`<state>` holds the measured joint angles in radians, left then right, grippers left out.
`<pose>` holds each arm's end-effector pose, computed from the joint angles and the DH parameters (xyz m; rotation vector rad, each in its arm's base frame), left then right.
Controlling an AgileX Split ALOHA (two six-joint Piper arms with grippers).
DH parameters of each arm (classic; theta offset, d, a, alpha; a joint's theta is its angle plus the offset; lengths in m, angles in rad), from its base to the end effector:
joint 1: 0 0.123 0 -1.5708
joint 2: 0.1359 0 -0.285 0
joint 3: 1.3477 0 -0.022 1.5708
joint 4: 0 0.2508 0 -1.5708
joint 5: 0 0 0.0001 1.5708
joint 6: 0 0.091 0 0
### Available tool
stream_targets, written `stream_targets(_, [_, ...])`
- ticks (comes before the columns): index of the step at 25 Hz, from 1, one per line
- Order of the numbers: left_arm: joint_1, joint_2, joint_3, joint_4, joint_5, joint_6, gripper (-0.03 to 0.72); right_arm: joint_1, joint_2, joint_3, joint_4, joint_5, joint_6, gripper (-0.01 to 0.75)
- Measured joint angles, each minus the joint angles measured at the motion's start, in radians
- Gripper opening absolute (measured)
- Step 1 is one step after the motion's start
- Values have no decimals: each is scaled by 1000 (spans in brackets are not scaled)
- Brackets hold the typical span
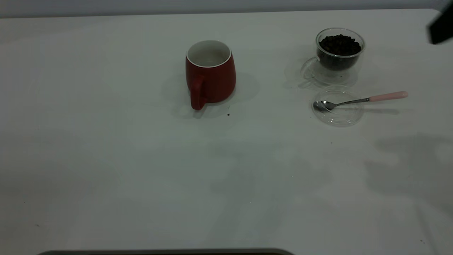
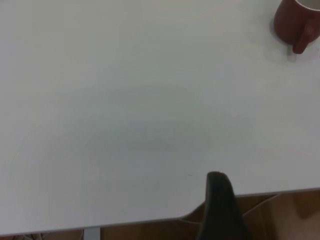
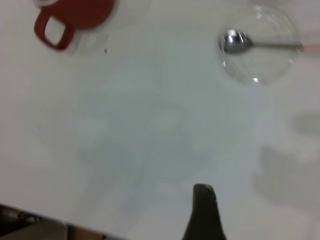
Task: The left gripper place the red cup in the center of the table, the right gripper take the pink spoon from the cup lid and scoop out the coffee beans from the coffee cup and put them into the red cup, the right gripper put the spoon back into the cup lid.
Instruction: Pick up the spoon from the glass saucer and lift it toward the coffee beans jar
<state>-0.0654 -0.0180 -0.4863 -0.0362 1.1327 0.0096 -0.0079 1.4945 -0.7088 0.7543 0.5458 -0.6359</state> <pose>-0.0094 -0.0024 0.2677 0.0826 2.1108 -0.0771 0.2608 0.0303 0.1867 -0.0484 2.6530 0.4971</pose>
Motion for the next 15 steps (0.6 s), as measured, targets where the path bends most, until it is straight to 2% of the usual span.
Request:
stream_targets(4, [0,0,0,0,0,0,538,-23,273,-146,60,14,-75,613])
stream_targets(9, [0,0,0,0,0,0,538,-108,544,-328,97,121,-158,597])
stream_targets(15, [0,0,0,0,0,0,538,-230,652,-432,160,176,-249,596])
